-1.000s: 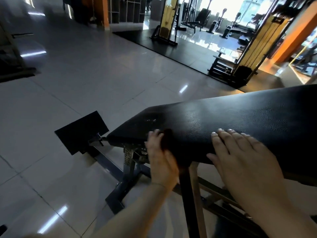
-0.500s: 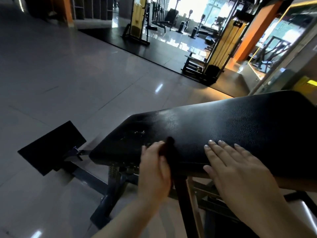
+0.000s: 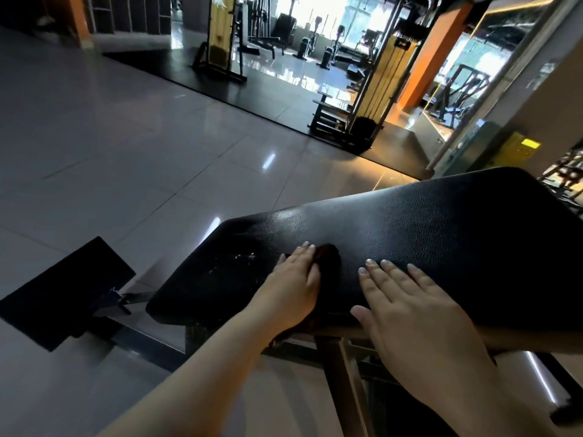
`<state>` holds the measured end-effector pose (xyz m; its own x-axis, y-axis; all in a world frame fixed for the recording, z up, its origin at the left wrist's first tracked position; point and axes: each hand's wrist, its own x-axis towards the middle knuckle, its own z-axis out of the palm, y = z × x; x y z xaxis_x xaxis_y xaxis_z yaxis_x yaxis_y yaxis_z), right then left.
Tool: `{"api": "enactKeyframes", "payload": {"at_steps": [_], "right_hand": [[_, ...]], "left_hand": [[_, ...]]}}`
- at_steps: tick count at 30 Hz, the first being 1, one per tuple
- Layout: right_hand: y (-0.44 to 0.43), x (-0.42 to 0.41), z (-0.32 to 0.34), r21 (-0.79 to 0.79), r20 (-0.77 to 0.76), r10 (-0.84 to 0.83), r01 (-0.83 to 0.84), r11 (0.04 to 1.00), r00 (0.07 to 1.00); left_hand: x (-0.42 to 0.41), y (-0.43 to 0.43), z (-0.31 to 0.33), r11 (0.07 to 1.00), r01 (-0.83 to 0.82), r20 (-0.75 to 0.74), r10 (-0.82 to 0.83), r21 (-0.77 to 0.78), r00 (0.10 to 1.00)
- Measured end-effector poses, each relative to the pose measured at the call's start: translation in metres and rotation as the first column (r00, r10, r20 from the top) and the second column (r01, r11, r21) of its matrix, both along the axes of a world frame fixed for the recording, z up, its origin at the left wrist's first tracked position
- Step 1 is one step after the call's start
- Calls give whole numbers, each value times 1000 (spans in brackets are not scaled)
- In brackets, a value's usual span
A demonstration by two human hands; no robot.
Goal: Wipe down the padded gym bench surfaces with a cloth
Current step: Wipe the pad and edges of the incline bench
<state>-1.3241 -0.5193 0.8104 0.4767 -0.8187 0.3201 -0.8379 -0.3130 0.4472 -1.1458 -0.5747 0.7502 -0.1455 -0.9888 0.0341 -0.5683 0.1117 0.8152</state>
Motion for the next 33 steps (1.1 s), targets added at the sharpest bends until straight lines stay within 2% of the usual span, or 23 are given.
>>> {"api": "enactKeyframes", "payload": {"at_steps": [2,4,8,9,11,13,15,19,21,25,27,30,33], "right_hand": [[-3,7,-3,16,-6,-27,27,999,1000],[-3,10,-4,54,14,-53,52,997,998],[-3,8,-5,69,45,-48,45,997,998],[-3,7,-4,63,57,-39,35,997,998],[-4,4,-1,49,81,-49,45,998,996],[-5,4,2,34,129,-110,107,994,986],[-6,7,-1,21,172,-169,168,986,970],[-10,11,-13,14,194,-173,173,985,966],[-12,10,-17,4,195,-163,165,986,967],[-20,14,-21,48,168,-187,181,982,968],[-22,18,-22,66,167,-204,195,978,965],[-28,26,-21,59,188,-254,247,967,949],[-41,42,-24,84,197,-330,319,944,923]], "left_hand": [[-5,-20,3,997,-26,-9,27,71,1000],[-18,-19,12,997,-35,-15,36,63,999],[-18,12,8,983,76,-31,-82,-166,996],[-12,11,4,984,88,-34,-94,-153,995],[-1,-12,-5,997,74,-8,-74,-35,997],[-2,-40,-5,997,-10,54,6,78,999],[-17,-54,5,992,-54,107,42,115,993],[-41,-25,21,985,146,-7,-148,-92,989],[-28,-18,11,975,186,-73,-195,-122,978],[4,-64,-14,995,68,21,-70,71,997],[-3,-79,-13,995,46,74,-53,93,996],[-15,-72,-7,976,209,66,-205,-64,977],[6,-57,-11,905,379,-15,-389,-193,921]]}}
